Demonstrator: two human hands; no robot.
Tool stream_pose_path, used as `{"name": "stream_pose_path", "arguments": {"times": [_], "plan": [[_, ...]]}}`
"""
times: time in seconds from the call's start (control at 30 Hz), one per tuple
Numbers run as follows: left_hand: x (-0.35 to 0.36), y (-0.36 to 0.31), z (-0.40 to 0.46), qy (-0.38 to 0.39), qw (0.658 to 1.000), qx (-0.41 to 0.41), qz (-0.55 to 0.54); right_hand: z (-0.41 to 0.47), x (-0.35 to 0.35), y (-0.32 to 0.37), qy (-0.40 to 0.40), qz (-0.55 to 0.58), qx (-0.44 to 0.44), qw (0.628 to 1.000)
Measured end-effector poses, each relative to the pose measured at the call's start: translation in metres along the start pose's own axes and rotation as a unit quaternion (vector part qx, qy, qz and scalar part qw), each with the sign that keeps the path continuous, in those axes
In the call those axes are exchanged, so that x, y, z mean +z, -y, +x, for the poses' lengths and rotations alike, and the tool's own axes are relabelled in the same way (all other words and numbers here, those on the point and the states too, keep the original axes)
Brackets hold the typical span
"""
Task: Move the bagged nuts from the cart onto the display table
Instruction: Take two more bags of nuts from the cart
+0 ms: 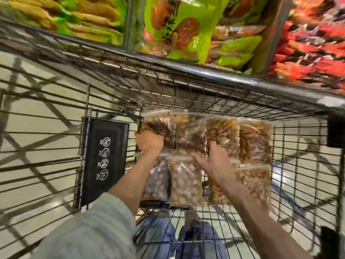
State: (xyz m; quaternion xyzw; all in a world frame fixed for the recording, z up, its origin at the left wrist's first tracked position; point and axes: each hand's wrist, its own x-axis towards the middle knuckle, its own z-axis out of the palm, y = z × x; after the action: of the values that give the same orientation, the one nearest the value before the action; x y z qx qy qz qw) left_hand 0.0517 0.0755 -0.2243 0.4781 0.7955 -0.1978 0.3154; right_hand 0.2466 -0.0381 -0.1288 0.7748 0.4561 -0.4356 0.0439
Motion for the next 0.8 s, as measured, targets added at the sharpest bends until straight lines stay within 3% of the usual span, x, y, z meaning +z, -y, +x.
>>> {"name": "stream_pose_path", "arguments": {"times": [0.1,0.4,0.53,0.7,0.8], "plan": [[0.005,0.003,0.002,0.003,0.995,-0.008,-0.099,0.006,-0.001,0.002,-0.010,-0.003,0.011,1.000],[-0.034,0.030,-0.073,-0.084,0.932,0.130,-0.328,0.024,-0.004,0.028,0.000,-0.008,0.052,0.999],[-0.044,0.048,-0.094,-0.048,0.914,0.095,-0.392,0.036,0.003,0.046,0.001,-0.045,0.065,0.997],[-0.036,0.066,-0.093,-0.022,0.889,0.057,-0.454,0.059,0.011,0.063,0.070,-0.145,0.076,0.984],[-0.032,0.073,-0.091,-0.018,0.886,0.030,-0.463,0.069,0.013,0.069,0.104,-0.129,0.131,0.977]]}}
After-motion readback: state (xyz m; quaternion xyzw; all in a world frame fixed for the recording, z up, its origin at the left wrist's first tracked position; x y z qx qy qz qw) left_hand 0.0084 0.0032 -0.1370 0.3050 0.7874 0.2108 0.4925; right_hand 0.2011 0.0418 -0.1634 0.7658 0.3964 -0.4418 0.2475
